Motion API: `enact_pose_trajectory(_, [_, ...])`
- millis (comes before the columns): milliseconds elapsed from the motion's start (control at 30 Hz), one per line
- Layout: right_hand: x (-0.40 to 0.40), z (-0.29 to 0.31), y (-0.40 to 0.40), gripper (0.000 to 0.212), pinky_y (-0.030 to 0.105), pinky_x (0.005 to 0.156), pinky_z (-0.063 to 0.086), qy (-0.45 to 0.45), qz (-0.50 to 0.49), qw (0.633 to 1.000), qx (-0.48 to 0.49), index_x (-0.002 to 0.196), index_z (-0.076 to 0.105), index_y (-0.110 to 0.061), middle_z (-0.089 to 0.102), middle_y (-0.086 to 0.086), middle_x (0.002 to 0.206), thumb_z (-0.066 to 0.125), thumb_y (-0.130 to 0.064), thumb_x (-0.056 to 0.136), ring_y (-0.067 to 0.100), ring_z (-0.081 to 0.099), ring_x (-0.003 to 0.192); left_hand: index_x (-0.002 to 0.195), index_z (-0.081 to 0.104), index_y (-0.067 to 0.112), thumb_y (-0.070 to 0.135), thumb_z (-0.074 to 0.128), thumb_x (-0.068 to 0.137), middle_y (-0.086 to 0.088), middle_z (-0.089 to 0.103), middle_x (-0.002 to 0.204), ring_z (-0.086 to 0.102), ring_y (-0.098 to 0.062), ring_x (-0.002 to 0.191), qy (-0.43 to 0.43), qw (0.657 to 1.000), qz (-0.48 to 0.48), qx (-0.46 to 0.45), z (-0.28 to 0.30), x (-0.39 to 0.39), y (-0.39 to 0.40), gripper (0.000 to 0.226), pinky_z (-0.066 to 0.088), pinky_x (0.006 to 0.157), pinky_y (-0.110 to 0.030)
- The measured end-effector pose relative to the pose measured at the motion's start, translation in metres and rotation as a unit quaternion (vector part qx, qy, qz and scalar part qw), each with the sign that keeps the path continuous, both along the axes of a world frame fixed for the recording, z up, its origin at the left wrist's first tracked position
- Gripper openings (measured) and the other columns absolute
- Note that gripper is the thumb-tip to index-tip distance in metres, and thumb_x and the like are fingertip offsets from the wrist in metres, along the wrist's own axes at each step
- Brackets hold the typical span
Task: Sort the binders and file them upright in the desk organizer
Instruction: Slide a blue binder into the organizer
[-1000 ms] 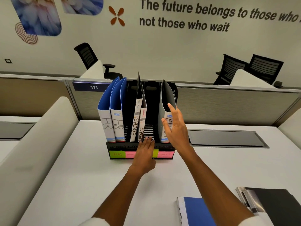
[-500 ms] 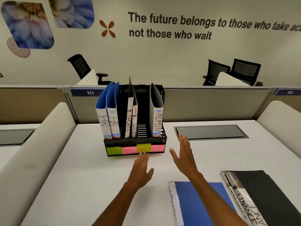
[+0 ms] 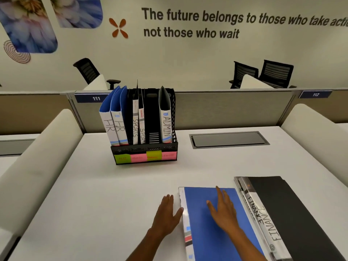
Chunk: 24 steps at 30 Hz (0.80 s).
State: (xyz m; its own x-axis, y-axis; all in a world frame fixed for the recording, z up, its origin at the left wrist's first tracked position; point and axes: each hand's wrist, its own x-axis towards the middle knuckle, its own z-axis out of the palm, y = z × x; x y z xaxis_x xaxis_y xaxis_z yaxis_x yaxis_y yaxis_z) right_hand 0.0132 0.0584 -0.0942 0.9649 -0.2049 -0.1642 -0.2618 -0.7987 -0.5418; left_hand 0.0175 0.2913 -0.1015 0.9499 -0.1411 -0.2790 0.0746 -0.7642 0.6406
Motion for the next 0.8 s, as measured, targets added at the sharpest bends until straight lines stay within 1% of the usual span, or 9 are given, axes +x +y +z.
enact_pose_trajectory(133, [-0.032, -0.008, -0.020, 0.075, 0.048, 0.113, 0.029, 0.025, -0.005, 1.000, -0.019, 0.154, 0.004, -0.030, 0.007, 0.003, 0.162, 0.043, -0.056, 0.095, 0.027, 0.019, 0.146, 0.152, 0.024, 0.012, 0.065, 0.035, 0.094, -0.006, 0.001, 0.164, -0.005, -0.021, 0.151, 0.010, 0.998, 0.026, 0.057, 0.001, -0.024, -0.023, 0.080, 0.005, 0.122, -0.037])
enact_pose_trajectory(233, [-0.052, -0.013, -0.031, 0.076, 0.050, 0.114, 0.027, 0.039, -0.002, 0.999, -0.016, 0.154, 0.005, -0.030, 0.007, 0.001, 0.162, 0.043, -0.058, 0.094, 0.025, 0.014, 0.148, 0.139, 0.047, 0.020, 0.066, 0.037, 0.092, -0.009, 0.001, 0.164, -0.007, -0.022, 0.151, 0.006, 0.998, 0.034, 0.058, 0.000, -0.043, -0.036, 0.067, 0.005, 0.122, -0.039])
enact_pose_trajectory(300, [-0.064, -0.014, -0.038, 0.077, 0.052, 0.115, 0.024, 0.044, 0.004, 0.999, -0.013, 0.154, 0.005, -0.031, 0.007, 0.001, 0.162, 0.044, -0.058, 0.094, 0.024, 0.010, 0.149, 0.141, 0.046, 0.024, 0.065, 0.040, 0.091, -0.009, 0.001, 0.164, -0.008, -0.023, 0.151, 0.011, 0.998, 0.049, 0.042, 0.000, -0.054, -0.045, 0.064, 0.004, 0.122, -0.039])
enact_pose_trajectory(433, [-0.074, -0.015, -0.049, 0.075, 0.050, 0.116, 0.022, 0.041, 0.027, 0.999, -0.007, 0.154, 0.009, -0.030, 0.012, 0.001, 0.161, 0.045, -0.057, 0.094, 0.024, 0.011, 0.149, 0.146, 0.036, 0.020, 0.066, 0.046, 0.089, -0.009, 0.006, 0.163, -0.003, -0.025, 0.151, 0.039, 0.994, 0.098, -0.009, 0.006, -0.067, -0.061, 0.074, 0.009, 0.122, -0.040])
enact_pose_trajectory(500, [-0.075, -0.012, -0.055, 0.073, 0.048, 0.116, 0.024, 0.037, 0.050, 0.998, 0.001, 0.153, 0.014, -0.028, 0.019, 0.001, 0.160, 0.046, -0.055, 0.094, 0.024, 0.015, 0.148, 0.144, 0.039, 0.017, 0.063, 0.051, 0.088, -0.011, 0.016, 0.161, 0.006, -0.027, 0.151, 0.050, 0.990, 0.125, -0.040, 0.010, -0.071, -0.067, 0.073, 0.017, 0.122, -0.042])
enact_pose_trajectory(533, [-0.074, -0.011, -0.057, 0.072, 0.046, 0.116, 0.025, 0.032, 0.060, 0.998, 0.010, 0.153, 0.016, -0.027, 0.023, 0.000, 0.158, 0.047, -0.055, 0.094, 0.024, 0.018, 0.147, 0.142, 0.043, 0.016, 0.060, 0.055, 0.088, -0.012, 0.027, 0.158, 0.018, -0.029, 0.148, 0.050, 0.987, 0.137, -0.064, 0.011, -0.072, -0.068, 0.071, 0.024, 0.120, -0.043])
enact_pose_trajectory(633, [-0.074, -0.006, -0.065, 0.071, 0.043, 0.116, 0.027, 0.024, 0.075, 0.996, 0.037, 0.152, 0.023, -0.026, 0.028, -0.001, 0.156, 0.050, -0.053, 0.093, 0.022, 0.023, 0.145, 0.126, 0.056, 0.016, 0.050, 0.065, 0.086, -0.006, 0.061, 0.129, 0.058, -0.022, 0.116, 0.034, 0.975, 0.174, -0.136, 0.018, -0.076, -0.075, 0.053, 0.050, 0.100, -0.041])
enact_pose_trajectory(700, [-0.074, -0.003, -0.069, 0.071, 0.041, 0.117, 0.026, 0.028, 0.079, 0.995, 0.054, 0.151, 0.025, -0.025, 0.029, -0.002, 0.156, 0.051, -0.054, 0.093, 0.021, 0.024, 0.145, 0.119, 0.057, 0.018, 0.043, 0.067, 0.087, -0.004, 0.067, 0.117, 0.065, -0.019, 0.101, 0.027, 0.962, 0.203, -0.182, 0.025, -0.079, -0.078, 0.042, 0.055, 0.092, -0.041])
enact_pose_trajectory(800, [-0.075, 0.003, -0.073, 0.070, 0.037, 0.116, 0.029, 0.029, 0.082, 0.993, 0.081, 0.150, 0.028, -0.024, 0.032, -0.003, 0.155, 0.052, -0.054, 0.092, 0.019, 0.029, 0.143, 0.117, 0.053, 0.023, 0.037, 0.067, 0.088, -0.001, 0.066, 0.110, 0.067, -0.020, 0.095, 0.049, 0.941, 0.248, -0.225, 0.032, -0.079, -0.078, 0.036, 0.058, 0.084, -0.035])
